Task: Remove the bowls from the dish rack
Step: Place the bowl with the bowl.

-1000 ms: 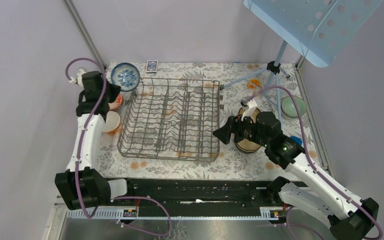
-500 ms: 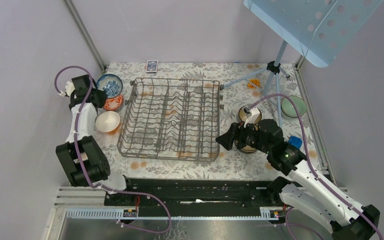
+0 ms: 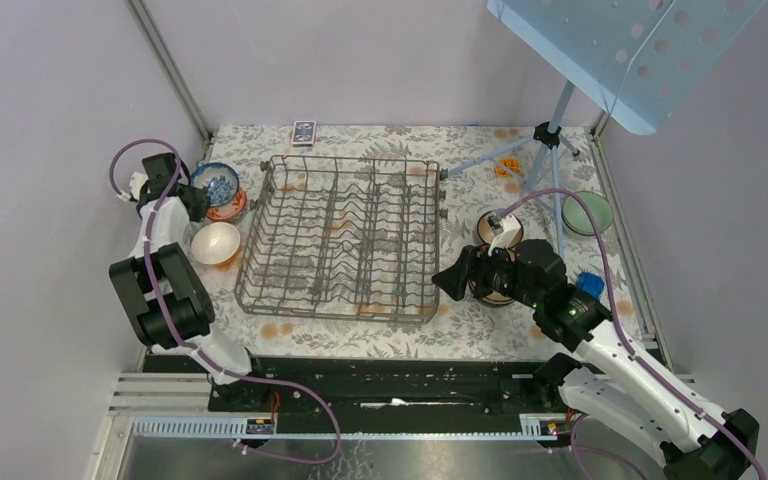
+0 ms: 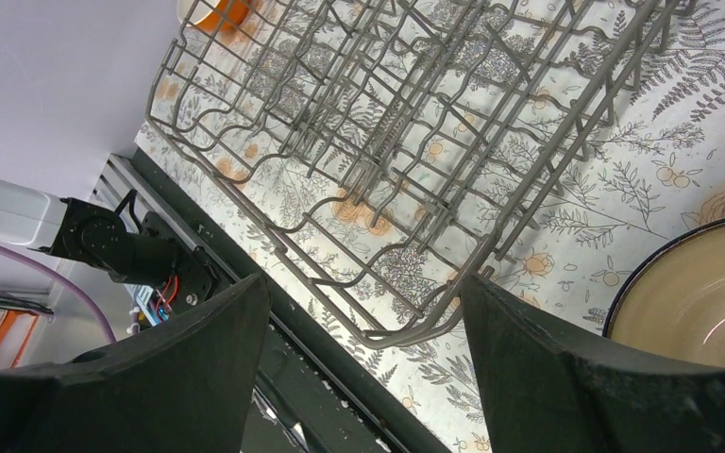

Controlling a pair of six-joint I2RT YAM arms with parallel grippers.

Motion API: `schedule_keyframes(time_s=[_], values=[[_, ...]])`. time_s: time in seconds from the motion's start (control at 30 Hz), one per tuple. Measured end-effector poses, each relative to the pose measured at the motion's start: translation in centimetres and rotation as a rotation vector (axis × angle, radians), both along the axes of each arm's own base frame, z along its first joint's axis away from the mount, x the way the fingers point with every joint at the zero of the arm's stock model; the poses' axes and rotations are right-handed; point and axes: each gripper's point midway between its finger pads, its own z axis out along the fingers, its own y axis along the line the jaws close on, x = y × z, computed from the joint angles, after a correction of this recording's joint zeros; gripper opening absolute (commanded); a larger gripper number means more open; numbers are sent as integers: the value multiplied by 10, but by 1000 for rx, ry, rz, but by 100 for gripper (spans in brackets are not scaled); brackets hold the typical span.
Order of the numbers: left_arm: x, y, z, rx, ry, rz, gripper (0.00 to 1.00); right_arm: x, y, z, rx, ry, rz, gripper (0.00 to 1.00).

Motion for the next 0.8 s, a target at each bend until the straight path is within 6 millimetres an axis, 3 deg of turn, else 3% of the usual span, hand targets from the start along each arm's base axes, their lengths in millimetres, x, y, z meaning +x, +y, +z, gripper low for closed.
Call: schedule_keyframes(time_s=[0.33,0.8], values=[[12,7,-16,-15,23,2,0,0,-2,-4,-7,4,-8,81],[9,5,-41,-47,86,-1,0,-2,-3,-9,-16,16,-9,81]])
